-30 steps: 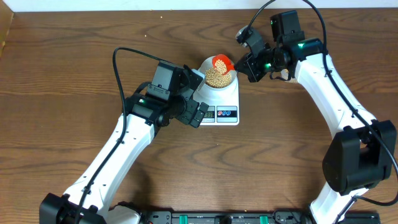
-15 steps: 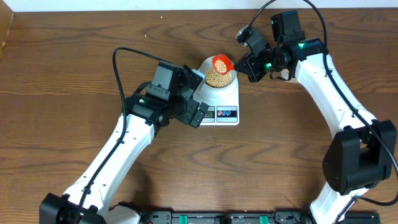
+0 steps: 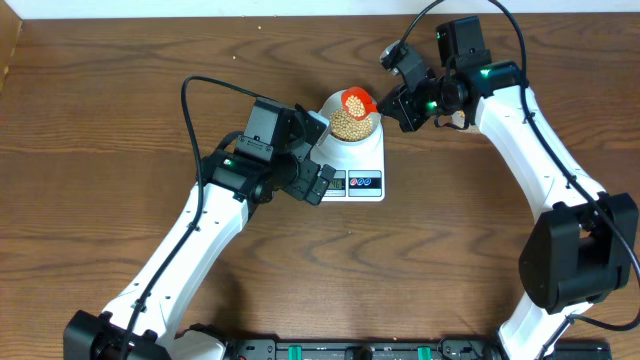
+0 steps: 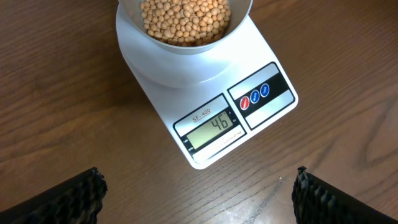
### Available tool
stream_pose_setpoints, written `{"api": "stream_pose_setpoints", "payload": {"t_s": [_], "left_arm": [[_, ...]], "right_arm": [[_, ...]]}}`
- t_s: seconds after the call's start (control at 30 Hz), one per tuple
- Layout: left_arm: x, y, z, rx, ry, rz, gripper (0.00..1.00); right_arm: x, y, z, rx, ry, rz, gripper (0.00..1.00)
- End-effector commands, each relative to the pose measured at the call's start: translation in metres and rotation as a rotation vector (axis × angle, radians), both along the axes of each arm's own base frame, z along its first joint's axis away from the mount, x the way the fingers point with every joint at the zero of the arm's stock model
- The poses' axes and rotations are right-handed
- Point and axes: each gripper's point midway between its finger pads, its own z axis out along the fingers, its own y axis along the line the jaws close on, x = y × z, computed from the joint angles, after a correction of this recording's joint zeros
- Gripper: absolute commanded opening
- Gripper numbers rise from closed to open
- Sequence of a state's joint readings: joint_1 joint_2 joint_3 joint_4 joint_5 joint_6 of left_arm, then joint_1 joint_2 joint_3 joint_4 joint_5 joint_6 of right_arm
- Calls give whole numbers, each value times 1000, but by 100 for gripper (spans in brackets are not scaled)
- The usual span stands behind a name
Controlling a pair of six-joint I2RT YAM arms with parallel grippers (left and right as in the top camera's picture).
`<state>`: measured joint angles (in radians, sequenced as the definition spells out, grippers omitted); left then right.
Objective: Scoop item into bowl and weigh 50g on scale
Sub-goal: 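Keep the scoop tipped over the bowl, trickling beans in slowly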
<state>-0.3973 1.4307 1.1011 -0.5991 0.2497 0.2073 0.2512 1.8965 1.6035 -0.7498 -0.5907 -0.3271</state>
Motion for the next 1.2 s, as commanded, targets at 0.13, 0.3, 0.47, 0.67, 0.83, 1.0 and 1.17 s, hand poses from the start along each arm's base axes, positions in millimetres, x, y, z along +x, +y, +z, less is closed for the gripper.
{"api": "stream_pose_setpoints", "payload": {"t_s": [0.13, 0.3, 0.47, 0.67, 0.83, 1.0, 1.17], "left_arm": [[-1, 0, 0, -2, 2, -10, 98], [-1, 0, 0, -2, 2, -10, 98], [-1, 0, 0, -2, 2, -10, 98], [-1, 0, 0, -2, 2, -10, 98], [-1, 0, 0, -2, 2, -10, 98], [-1, 0, 0, -2, 2, -10, 98], [-1, 0, 0, -2, 2, -10, 98]], "right_arm": [[1, 2, 22, 11, -84, 53, 1], [1, 2, 22, 0, -110, 79, 1], [1, 2, 22, -13, -142, 114, 1], [1, 2, 22, -17, -153, 124, 1], [1, 2, 22, -21, -161, 132, 1], [2, 2, 22, -33, -185, 157, 1], [3, 2, 22, -39, -204, 172, 1]]}}
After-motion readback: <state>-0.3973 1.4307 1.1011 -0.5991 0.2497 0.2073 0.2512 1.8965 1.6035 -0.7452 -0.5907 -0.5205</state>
